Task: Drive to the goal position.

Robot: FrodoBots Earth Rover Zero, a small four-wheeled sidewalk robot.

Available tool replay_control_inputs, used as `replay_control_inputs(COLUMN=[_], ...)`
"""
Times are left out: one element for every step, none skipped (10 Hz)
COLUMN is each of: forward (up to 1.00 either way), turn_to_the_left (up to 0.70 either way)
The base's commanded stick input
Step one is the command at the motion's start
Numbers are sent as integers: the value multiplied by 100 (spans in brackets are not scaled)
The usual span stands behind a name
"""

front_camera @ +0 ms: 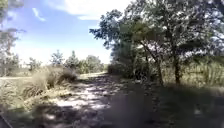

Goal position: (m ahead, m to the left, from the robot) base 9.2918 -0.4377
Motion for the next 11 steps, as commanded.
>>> replay_control_inputs(forward=[70, 70, 70, 70, 70, 70, 70, 70, 70, 70, 70], turn_to_the_left=[0, 0, 0, 0, 0, 0, 0, 0, 0, 0, 0])
